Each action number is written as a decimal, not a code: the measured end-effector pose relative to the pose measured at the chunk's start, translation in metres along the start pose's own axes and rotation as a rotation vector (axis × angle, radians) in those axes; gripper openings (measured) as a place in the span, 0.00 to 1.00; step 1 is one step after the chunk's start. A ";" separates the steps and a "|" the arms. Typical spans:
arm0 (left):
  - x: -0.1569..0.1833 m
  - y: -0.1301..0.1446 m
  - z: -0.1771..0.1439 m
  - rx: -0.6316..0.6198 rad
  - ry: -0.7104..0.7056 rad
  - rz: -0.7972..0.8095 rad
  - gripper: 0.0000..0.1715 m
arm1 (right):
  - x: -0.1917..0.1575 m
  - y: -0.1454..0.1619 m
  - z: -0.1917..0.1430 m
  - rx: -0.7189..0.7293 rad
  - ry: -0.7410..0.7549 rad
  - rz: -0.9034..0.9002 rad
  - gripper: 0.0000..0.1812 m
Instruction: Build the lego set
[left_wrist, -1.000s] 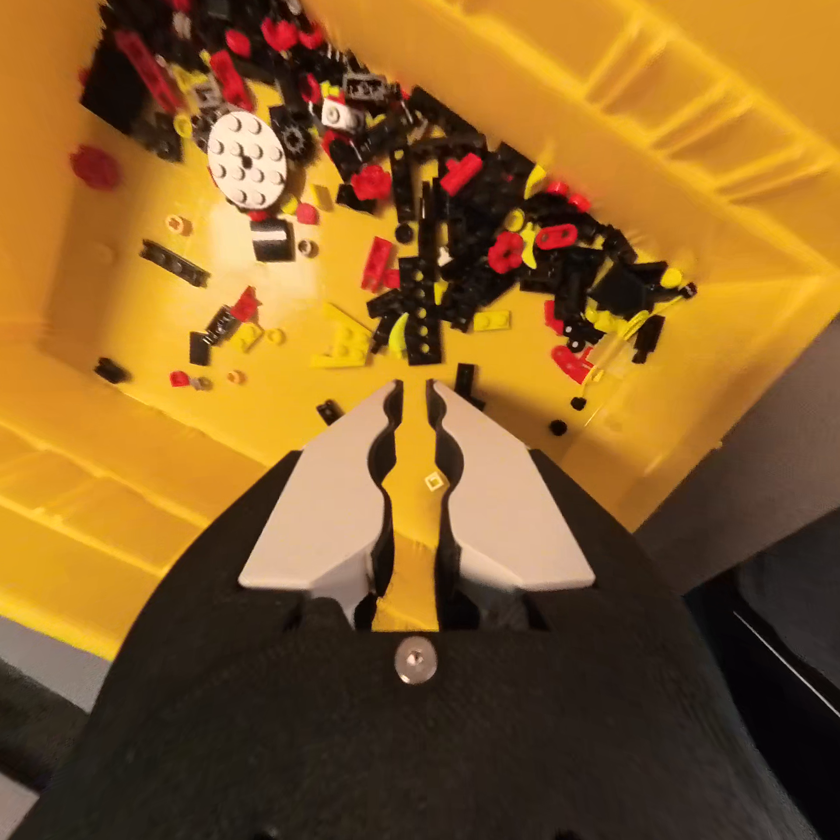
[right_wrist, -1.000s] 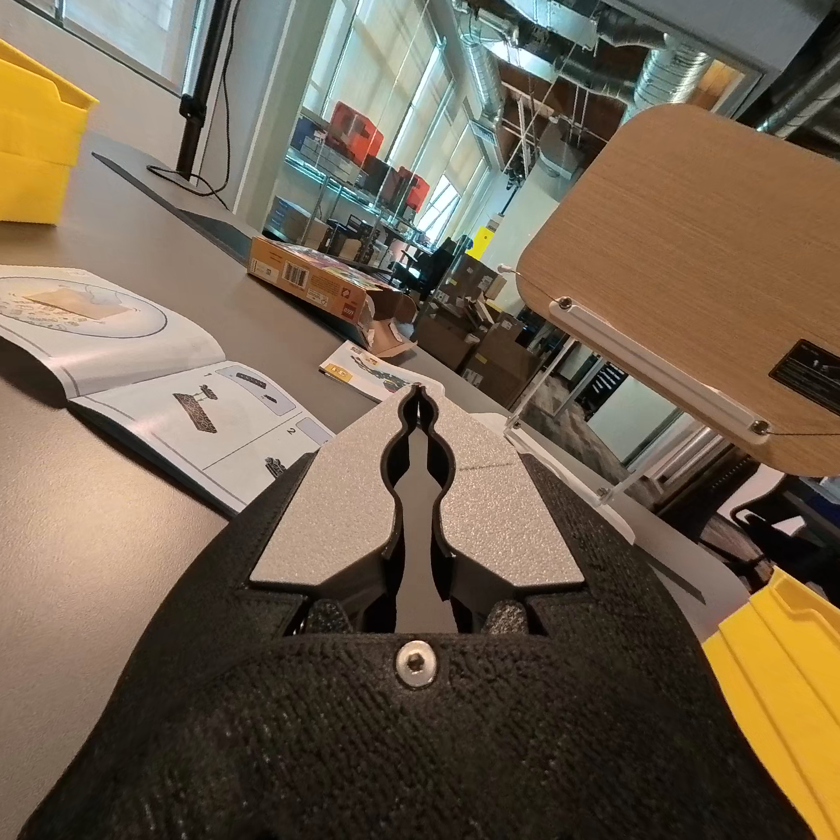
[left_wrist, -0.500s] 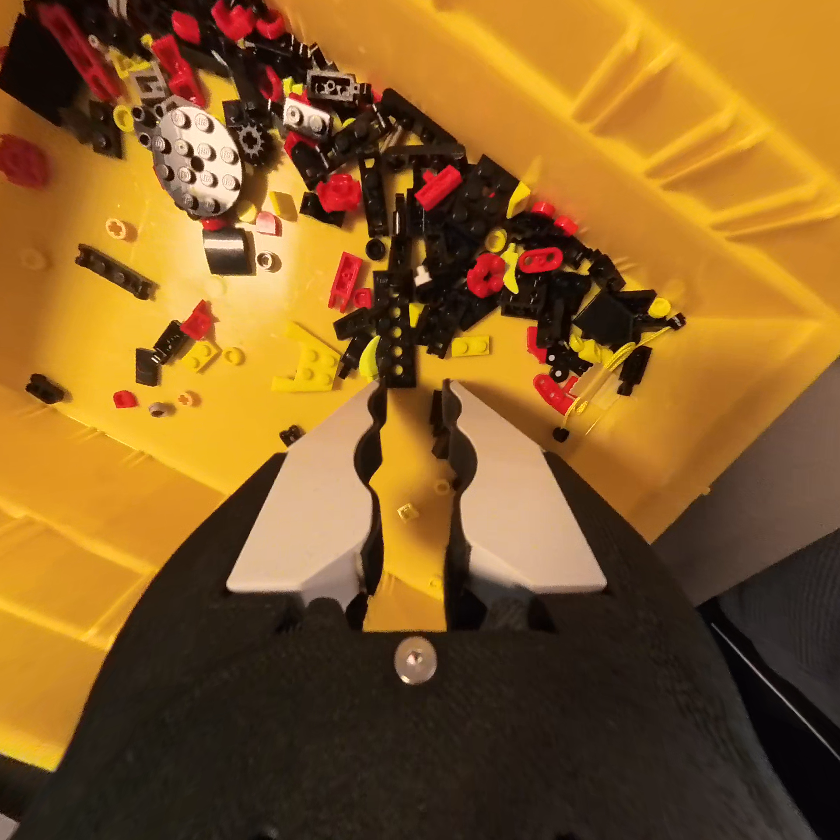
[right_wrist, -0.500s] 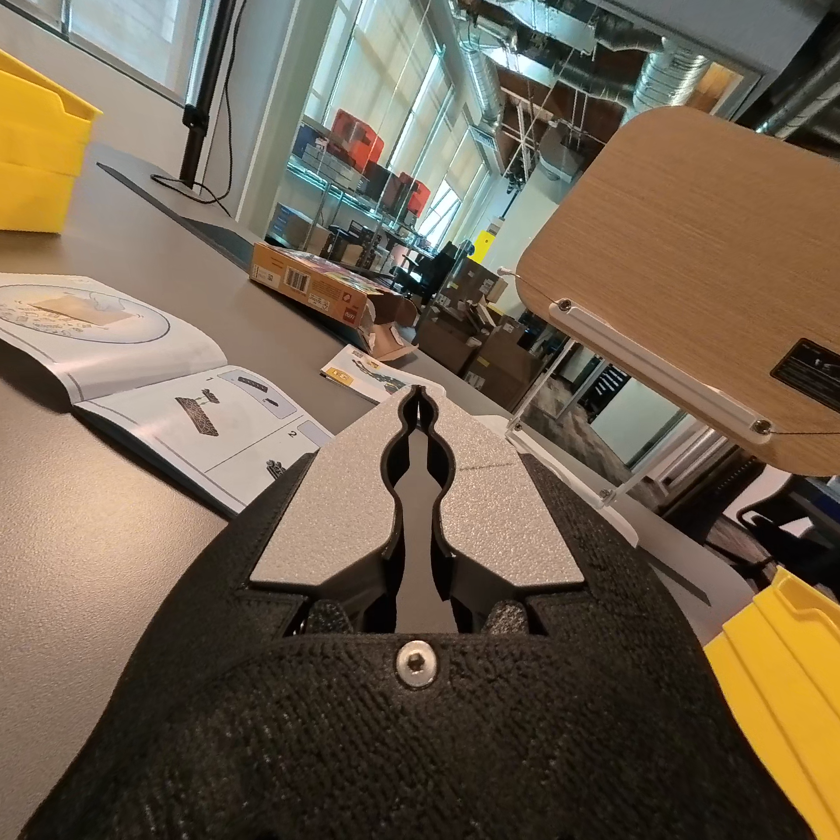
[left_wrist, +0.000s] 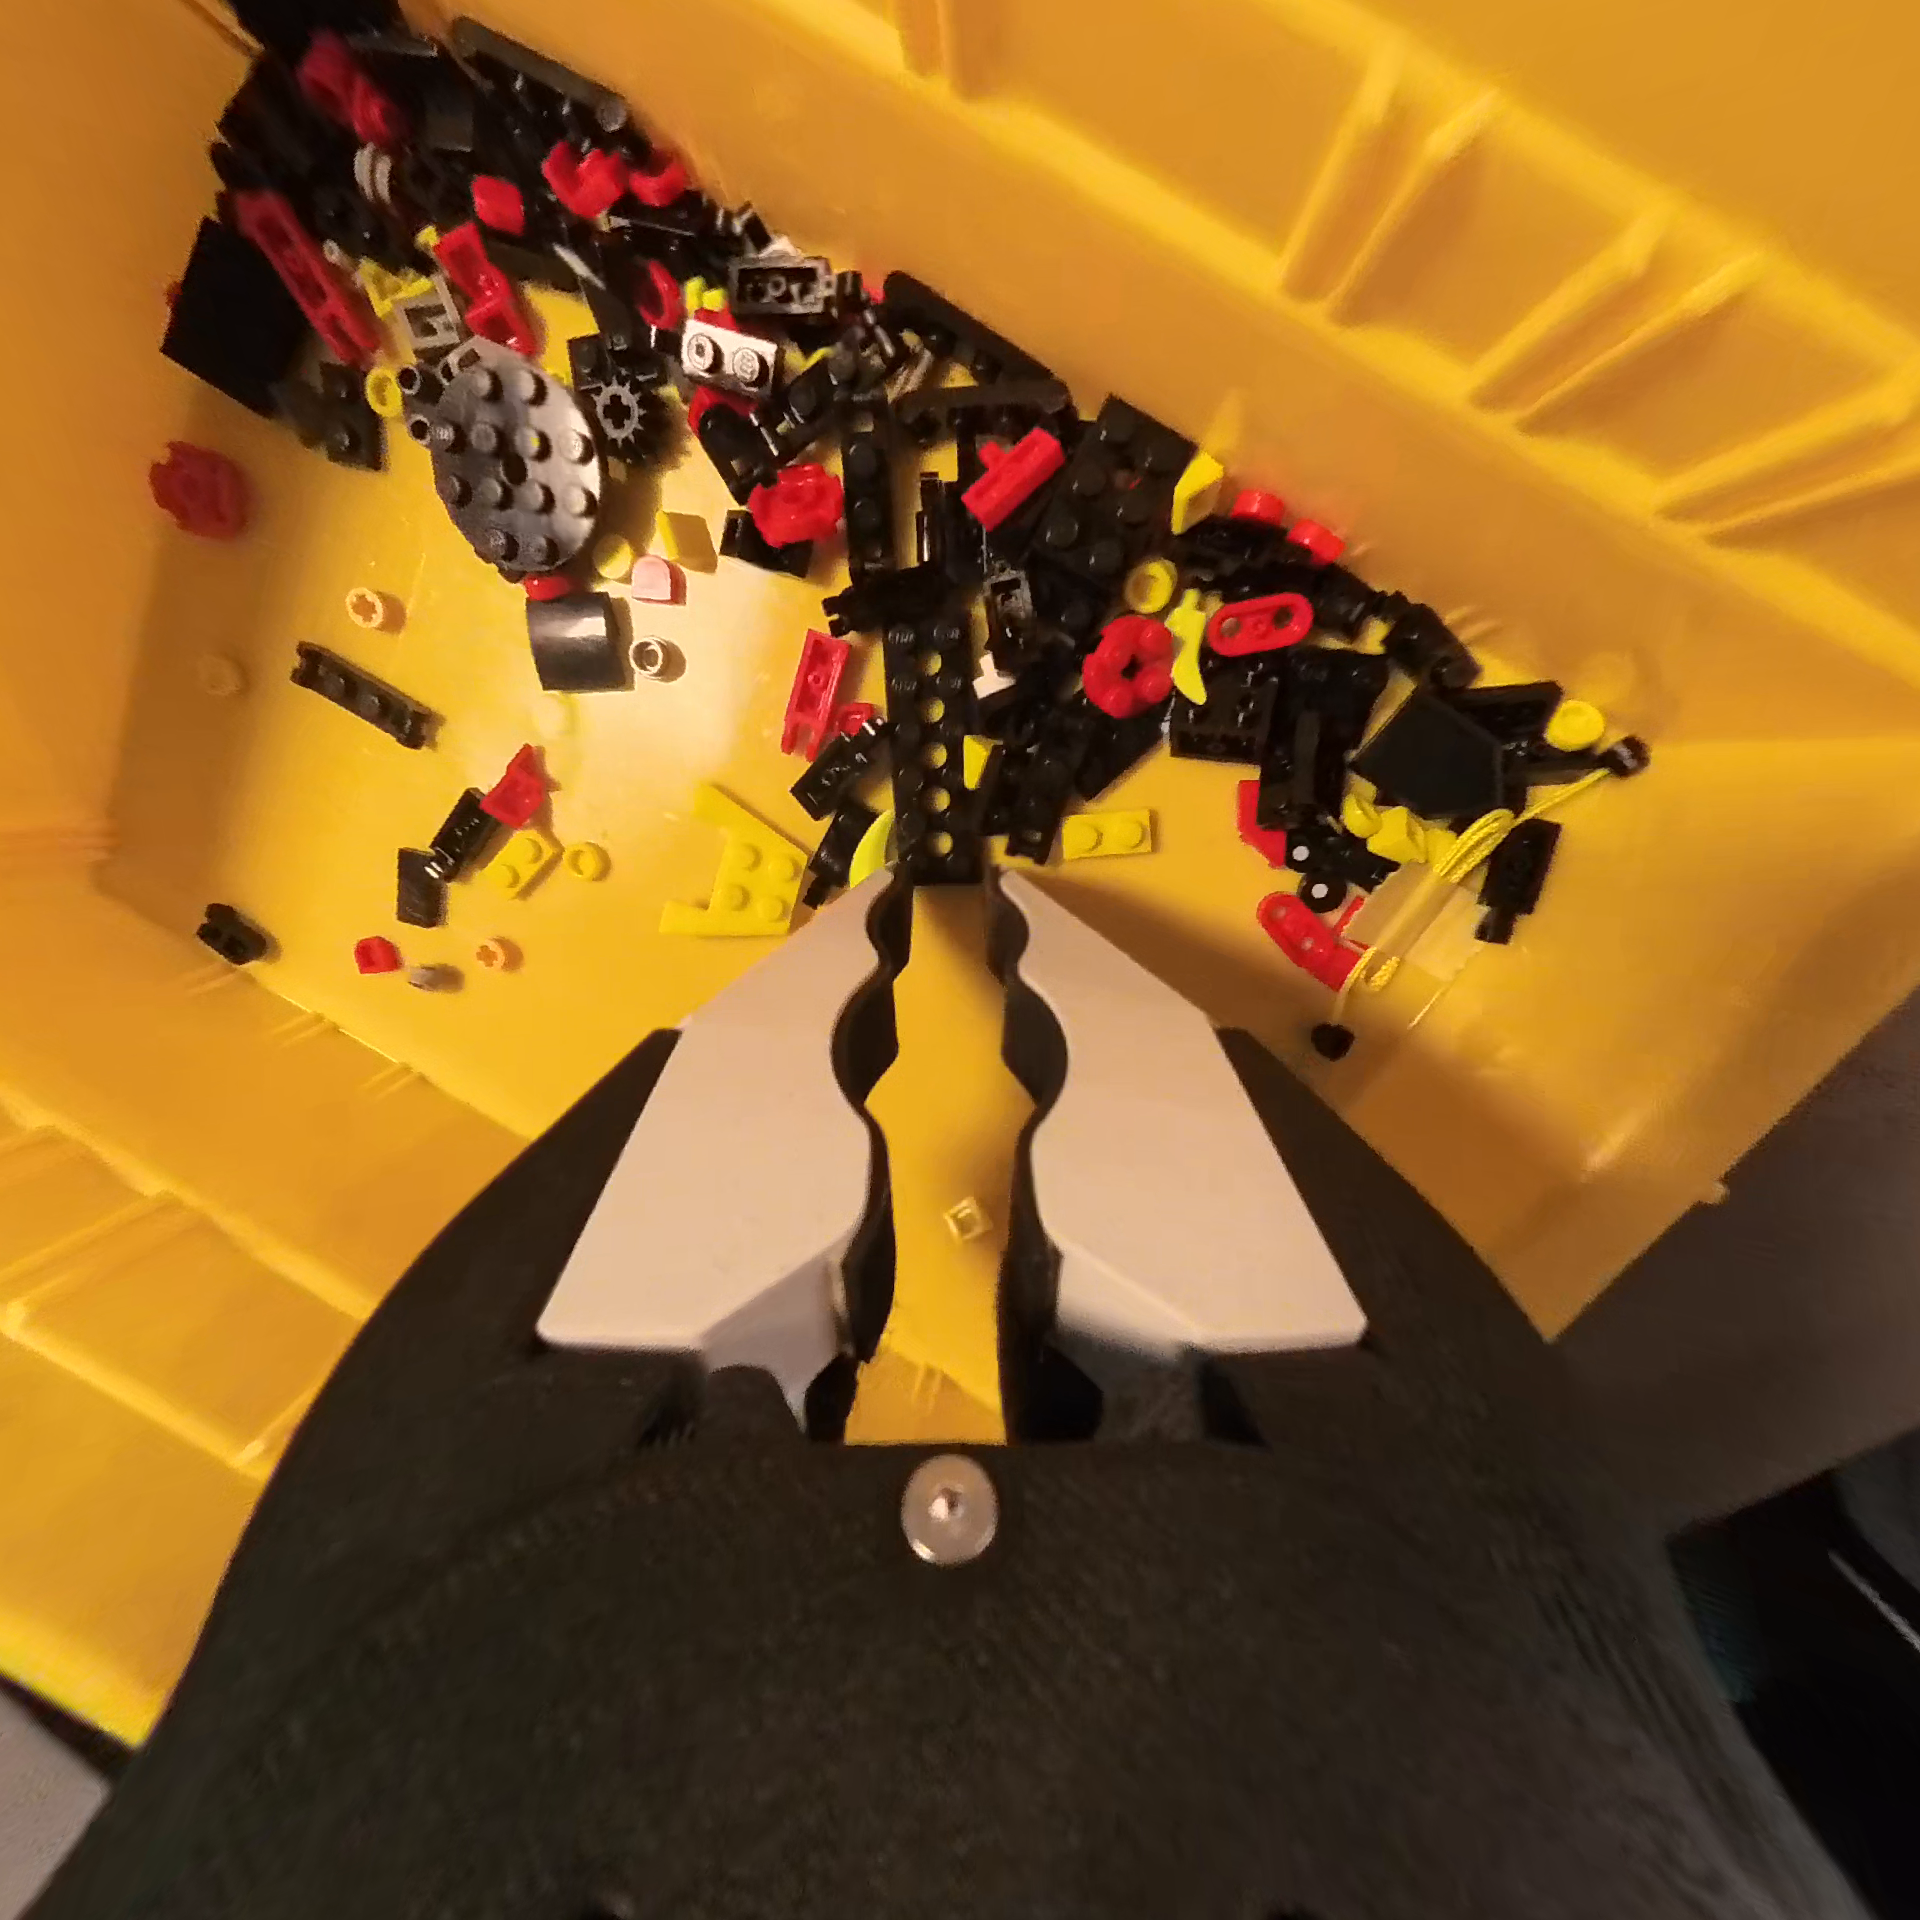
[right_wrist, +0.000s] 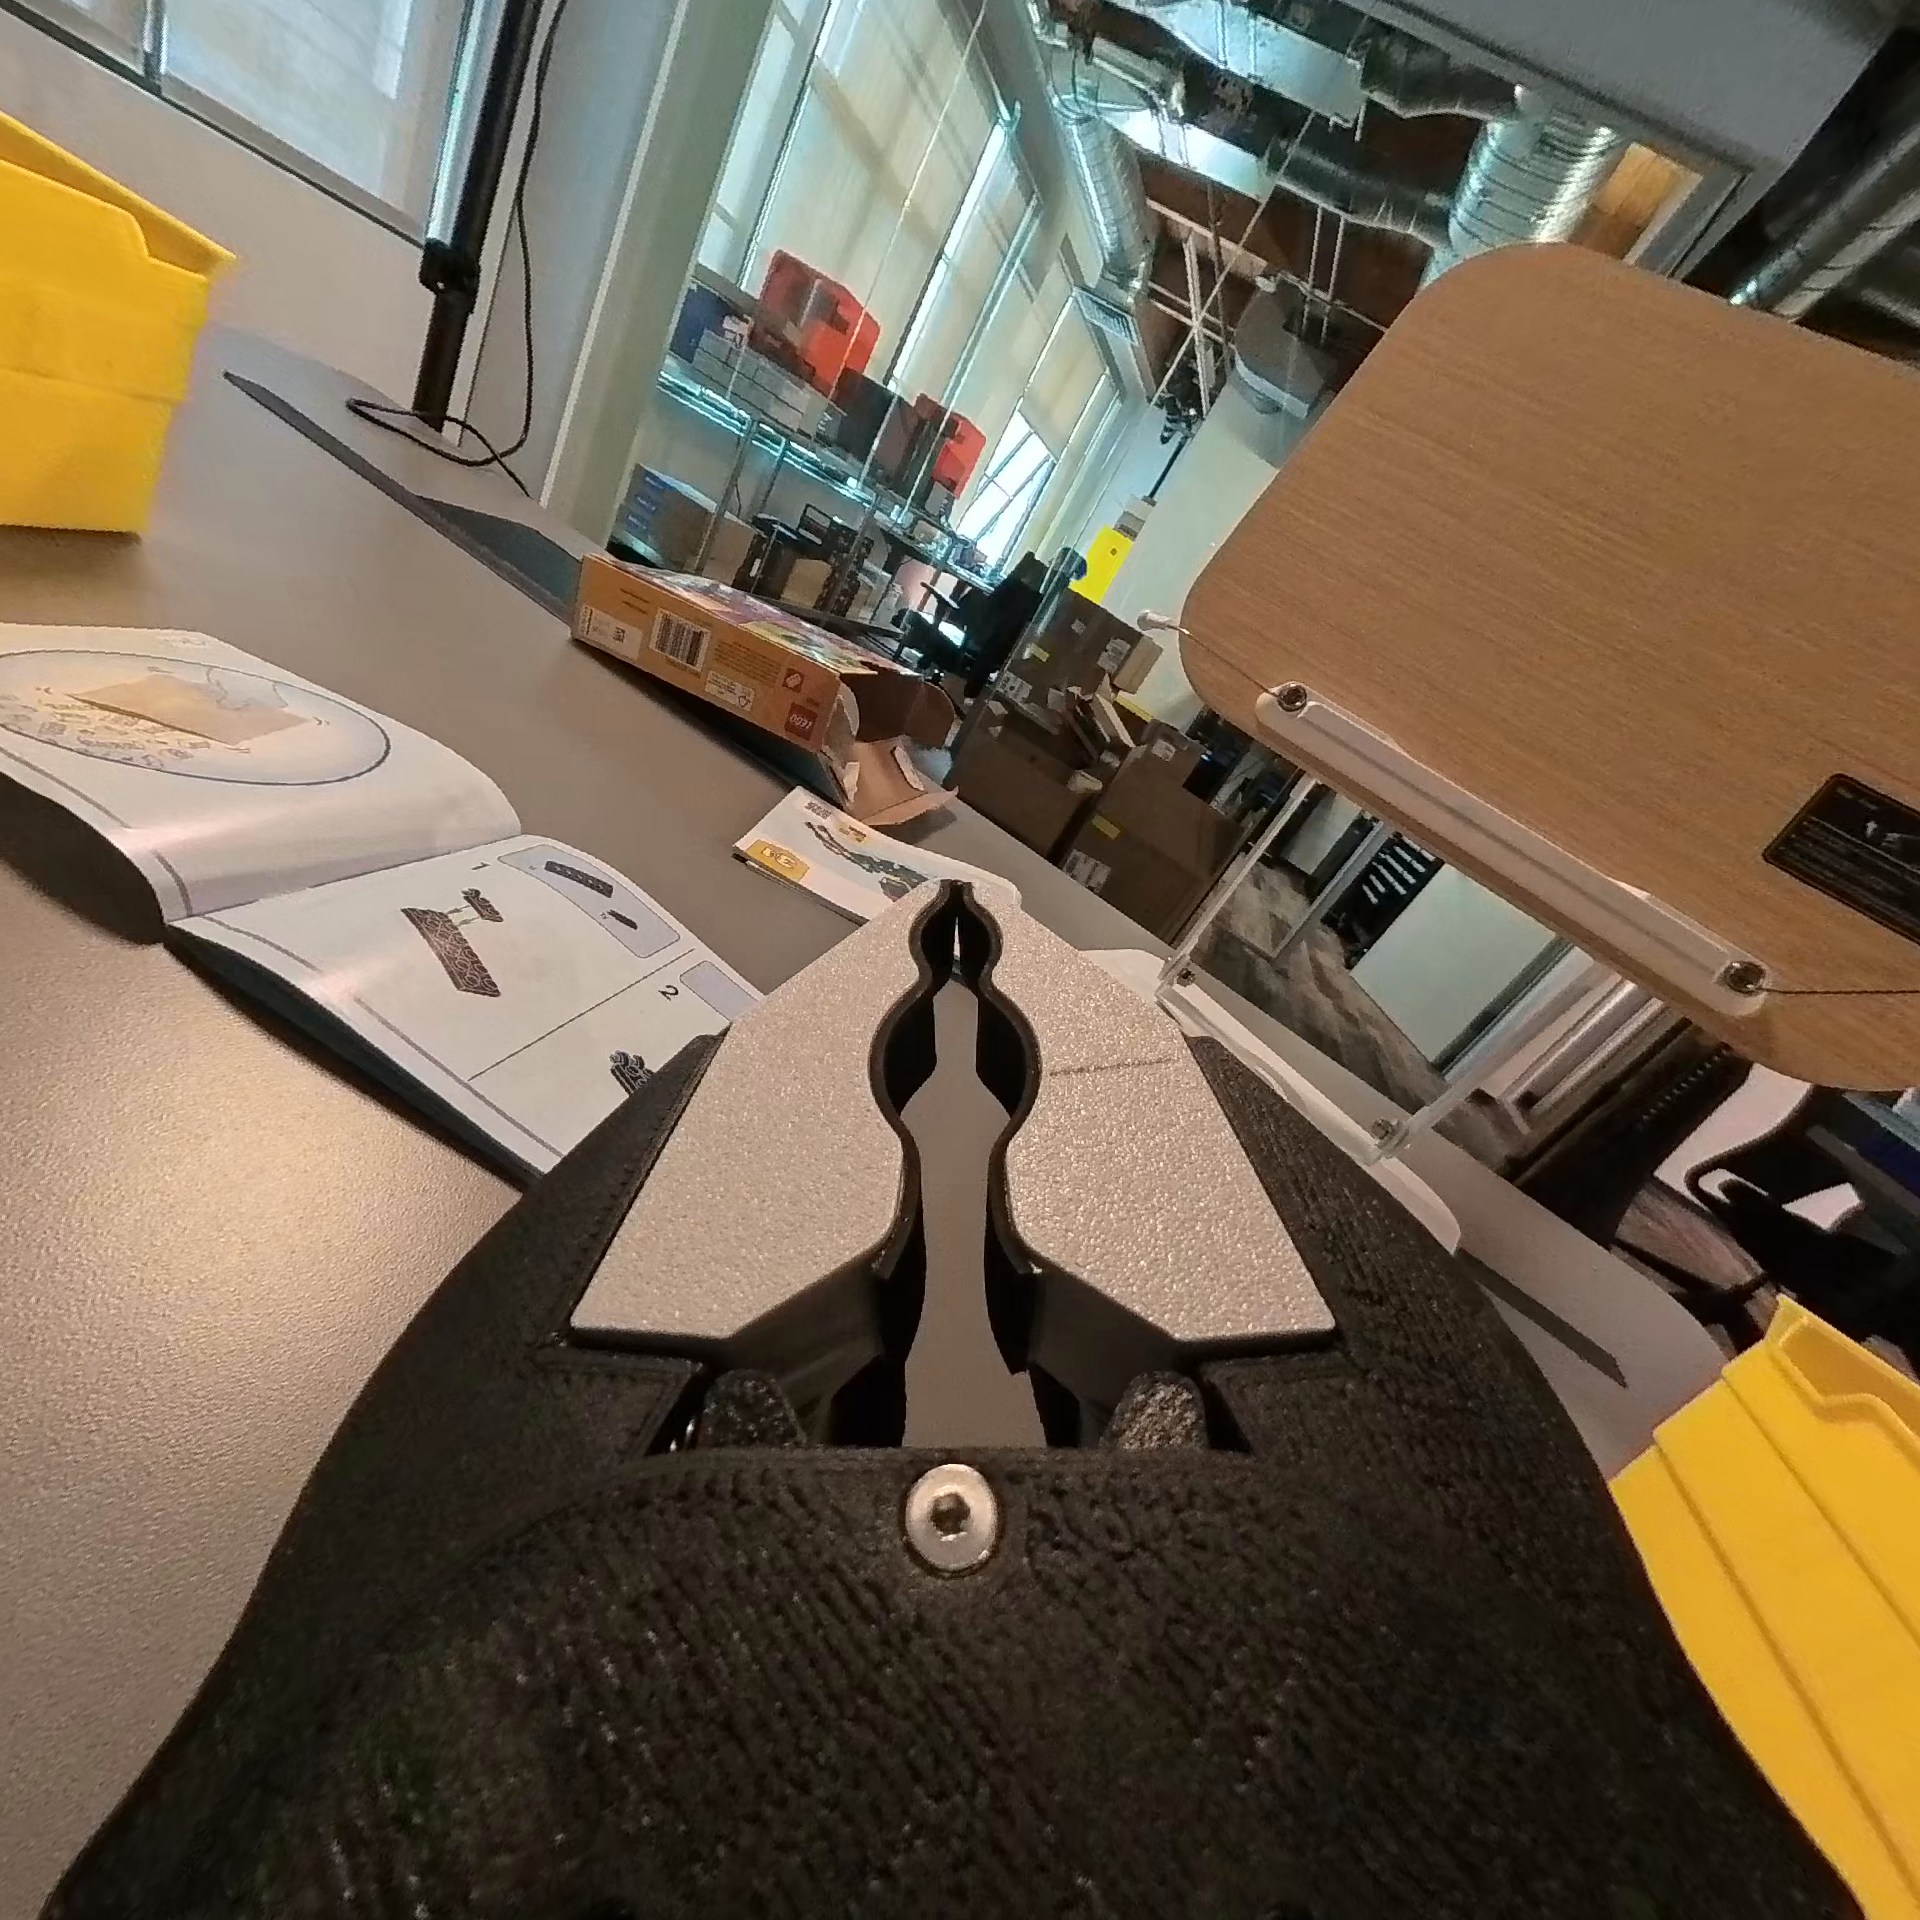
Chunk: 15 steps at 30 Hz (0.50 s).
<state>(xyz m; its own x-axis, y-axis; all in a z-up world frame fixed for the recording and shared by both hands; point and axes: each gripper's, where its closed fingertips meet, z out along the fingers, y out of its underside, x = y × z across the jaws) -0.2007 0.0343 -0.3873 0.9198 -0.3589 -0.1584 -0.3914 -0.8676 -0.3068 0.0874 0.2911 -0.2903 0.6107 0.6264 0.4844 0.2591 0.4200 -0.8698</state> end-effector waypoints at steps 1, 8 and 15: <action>0.000 0.000 0.000 -0.005 -0.019 0.025 0.08 | 0.000 0.000 0.000 0.000 0.000 0.000 0.00; -0.009 0.002 -0.003 0.007 -0.080 0.058 0.00 | 0.000 0.000 0.000 0.004 0.000 0.002 0.00; -0.012 -0.014 -0.023 0.088 -0.058 0.165 0.04 | -0.001 0.000 0.000 0.000 -0.002 -0.002 0.00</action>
<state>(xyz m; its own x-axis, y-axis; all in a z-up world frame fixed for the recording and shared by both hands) -0.2057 0.0431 -0.3597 0.8406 -0.4717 -0.2662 -0.5404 -0.7639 -0.3527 0.0868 0.2906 -0.2906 0.6086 0.6267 0.4867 0.2604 0.4217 -0.8686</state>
